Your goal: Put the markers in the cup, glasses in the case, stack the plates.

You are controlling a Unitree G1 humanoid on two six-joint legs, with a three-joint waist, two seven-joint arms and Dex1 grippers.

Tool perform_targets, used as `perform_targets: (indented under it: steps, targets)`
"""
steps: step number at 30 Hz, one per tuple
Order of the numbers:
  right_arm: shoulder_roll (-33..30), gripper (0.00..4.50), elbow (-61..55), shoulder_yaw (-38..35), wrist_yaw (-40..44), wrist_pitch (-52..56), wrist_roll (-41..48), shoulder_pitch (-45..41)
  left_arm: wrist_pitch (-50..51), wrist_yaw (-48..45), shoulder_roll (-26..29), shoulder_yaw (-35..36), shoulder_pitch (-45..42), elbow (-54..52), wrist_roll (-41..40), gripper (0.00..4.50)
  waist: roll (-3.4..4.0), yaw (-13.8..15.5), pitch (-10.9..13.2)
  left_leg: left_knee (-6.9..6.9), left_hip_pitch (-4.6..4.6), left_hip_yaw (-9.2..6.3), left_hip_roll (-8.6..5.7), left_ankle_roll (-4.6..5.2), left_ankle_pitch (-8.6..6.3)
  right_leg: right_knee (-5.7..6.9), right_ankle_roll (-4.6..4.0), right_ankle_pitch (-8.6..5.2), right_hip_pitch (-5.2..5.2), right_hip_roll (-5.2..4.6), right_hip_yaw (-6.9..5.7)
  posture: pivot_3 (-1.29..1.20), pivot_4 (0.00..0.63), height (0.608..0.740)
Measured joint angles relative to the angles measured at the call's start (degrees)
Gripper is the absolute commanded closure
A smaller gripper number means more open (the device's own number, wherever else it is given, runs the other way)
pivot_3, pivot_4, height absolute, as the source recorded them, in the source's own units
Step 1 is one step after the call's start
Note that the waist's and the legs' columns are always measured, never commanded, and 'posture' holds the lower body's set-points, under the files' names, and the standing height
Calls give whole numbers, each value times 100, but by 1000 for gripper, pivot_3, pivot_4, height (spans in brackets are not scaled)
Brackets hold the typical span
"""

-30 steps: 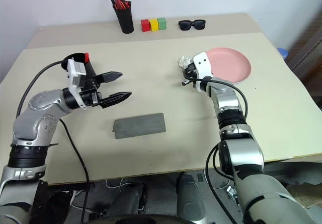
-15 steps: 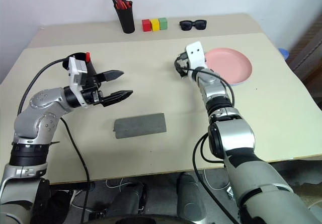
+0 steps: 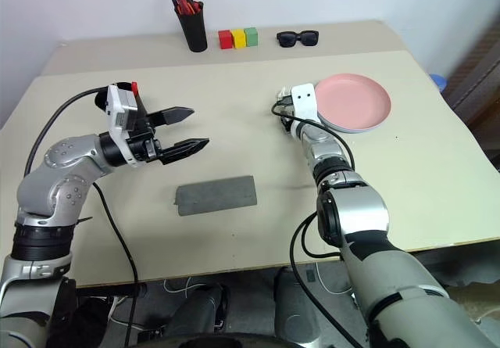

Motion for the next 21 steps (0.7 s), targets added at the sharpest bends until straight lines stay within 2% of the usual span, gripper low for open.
perform_targets:
  steps: [1, 2, 11, 20, 21]
  targets:
    - [0, 4228, 1, -1, -30, 0, -7, 0, 17, 27, 0, 0, -1, -24, -15, 0, 0, 0, 0, 0, 0, 0, 0, 0, 0, 0, 0, 0, 0, 0, 0, 0, 150, 740]
    - [0, 4445, 1, -4, -66, 0, -12, 0, 59, 63, 0, 0, -3, -35, -45, 0, 0, 0, 0, 0, 0, 0, 0, 0, 0, 0, 0, 0, 0, 0, 0, 0, 150, 740]
    - [1, 4445, 4, -20, -119, 2, -50, -1, 77, 64, 50, 6, 0, -34, -102, 0, 0, -3, 0, 0, 1, 0, 0, 0, 0, 0, 0, 0, 0, 1, 0, 0, 150, 740]
    - [-15, 4445, -8, -130, 629, -437, 65, -11, -180, -97, 66, 32, 107, 172, -95, 0, 0, -2, 0, 0, 0, 0, 0, 0, 0, 0, 0, 0, 0, 1, 0, 0, 150, 740]
    - [-32, 4219, -8, -162, 638, -472, 87, -20, -190, -103, 66, 32, 112, 181, -94, 0, 0, -1, 0, 0, 0, 0, 0, 0, 0, 0, 0, 0, 0, 1, 0, 0, 150, 740]
